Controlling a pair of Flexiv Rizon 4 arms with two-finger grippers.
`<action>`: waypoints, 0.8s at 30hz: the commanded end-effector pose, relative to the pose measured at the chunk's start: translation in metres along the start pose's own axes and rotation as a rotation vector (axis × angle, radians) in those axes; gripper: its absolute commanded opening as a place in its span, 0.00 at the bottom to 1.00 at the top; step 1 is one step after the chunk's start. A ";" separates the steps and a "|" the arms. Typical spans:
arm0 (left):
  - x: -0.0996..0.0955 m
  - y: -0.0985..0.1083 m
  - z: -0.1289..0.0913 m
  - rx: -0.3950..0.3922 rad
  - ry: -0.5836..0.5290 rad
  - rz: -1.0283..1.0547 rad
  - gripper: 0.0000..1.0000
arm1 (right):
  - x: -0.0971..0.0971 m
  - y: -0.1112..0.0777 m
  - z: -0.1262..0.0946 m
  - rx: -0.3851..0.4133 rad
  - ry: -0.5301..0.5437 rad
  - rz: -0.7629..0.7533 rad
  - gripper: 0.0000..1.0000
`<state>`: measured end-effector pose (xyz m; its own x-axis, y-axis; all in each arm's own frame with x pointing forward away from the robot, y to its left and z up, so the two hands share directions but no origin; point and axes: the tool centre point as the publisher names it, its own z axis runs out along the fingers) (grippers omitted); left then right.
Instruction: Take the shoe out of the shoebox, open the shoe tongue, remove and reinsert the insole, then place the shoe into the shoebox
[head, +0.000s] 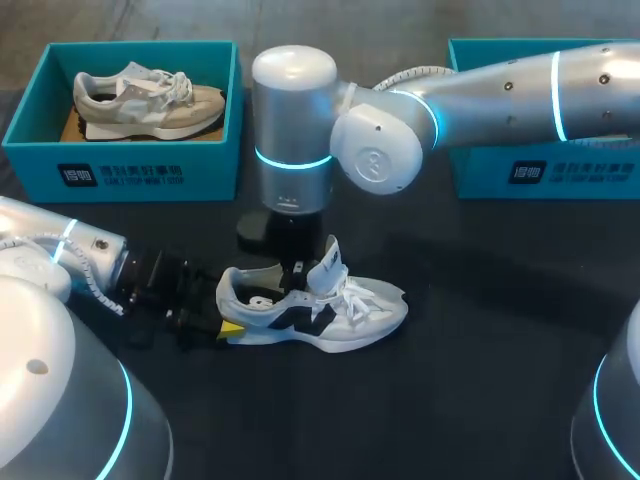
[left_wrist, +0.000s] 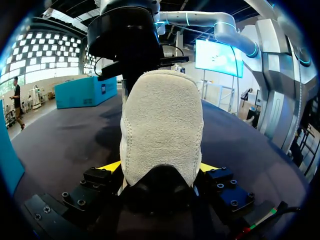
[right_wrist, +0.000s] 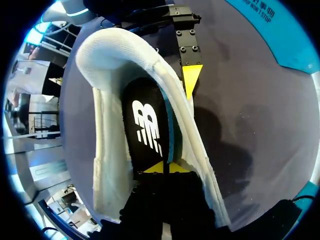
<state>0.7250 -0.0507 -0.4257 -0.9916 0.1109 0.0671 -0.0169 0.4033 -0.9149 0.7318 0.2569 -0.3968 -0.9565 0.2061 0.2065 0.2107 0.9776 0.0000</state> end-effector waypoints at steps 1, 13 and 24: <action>-0.002 0.005 0.004 -0.002 -0.002 0.000 0.00 | 0.008 -0.010 -0.015 -0.007 -0.034 0.007 0.00; -0.002 0.005 0.004 -0.002 -0.002 0.000 0.00 | 0.007 -0.023 -0.032 -0.027 -0.086 0.044 0.00; -0.002 0.005 0.004 -0.002 -0.002 0.000 0.00 | 0.002 -0.024 -0.048 -0.055 -0.123 0.048 0.00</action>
<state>0.7251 -0.0506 -0.4257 -0.9916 0.1107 0.0671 -0.0169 0.4034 -0.9149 0.7364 0.2372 -0.3548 -0.9610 0.2605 0.0930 0.2646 0.9637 0.0346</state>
